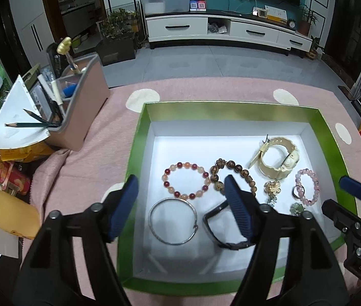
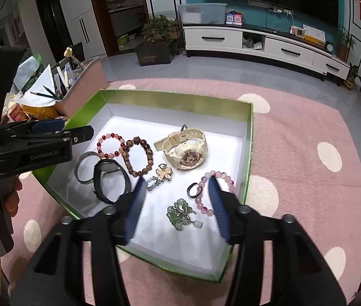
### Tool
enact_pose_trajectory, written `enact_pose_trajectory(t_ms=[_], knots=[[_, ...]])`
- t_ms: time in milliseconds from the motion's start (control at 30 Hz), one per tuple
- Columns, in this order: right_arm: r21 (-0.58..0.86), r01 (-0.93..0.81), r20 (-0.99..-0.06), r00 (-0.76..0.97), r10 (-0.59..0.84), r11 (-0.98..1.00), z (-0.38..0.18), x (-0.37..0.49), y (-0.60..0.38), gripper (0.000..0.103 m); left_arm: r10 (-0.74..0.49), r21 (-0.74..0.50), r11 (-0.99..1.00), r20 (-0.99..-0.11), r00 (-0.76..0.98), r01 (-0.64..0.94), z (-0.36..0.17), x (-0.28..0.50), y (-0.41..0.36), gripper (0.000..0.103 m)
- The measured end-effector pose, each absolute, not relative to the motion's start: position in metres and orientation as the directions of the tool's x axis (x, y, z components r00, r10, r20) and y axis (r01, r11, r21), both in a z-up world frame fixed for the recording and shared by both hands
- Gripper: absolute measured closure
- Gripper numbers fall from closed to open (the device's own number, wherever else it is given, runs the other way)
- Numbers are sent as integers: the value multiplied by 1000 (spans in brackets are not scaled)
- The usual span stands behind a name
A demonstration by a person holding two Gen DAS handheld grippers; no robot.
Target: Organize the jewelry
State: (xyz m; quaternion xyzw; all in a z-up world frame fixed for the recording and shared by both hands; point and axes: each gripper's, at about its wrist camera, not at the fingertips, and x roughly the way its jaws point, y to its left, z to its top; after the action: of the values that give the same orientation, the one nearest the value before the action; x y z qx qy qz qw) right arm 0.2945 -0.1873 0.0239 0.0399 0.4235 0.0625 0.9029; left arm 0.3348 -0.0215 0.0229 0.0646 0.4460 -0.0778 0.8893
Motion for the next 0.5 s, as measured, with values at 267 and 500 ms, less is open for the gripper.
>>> enact_pose_trajectory(t_ms=[267, 500], knots=[[114, -49, -766, 632, 119, 992, 50, 285, -186, 8, -76, 57, 978, -796, 601, 198, 48, 315, -15, 8], [78, -9, -799, 598, 68, 997, 64, 281, -182, 1, -62, 67, 980, -789, 611, 187, 74, 301, -11, 2]])
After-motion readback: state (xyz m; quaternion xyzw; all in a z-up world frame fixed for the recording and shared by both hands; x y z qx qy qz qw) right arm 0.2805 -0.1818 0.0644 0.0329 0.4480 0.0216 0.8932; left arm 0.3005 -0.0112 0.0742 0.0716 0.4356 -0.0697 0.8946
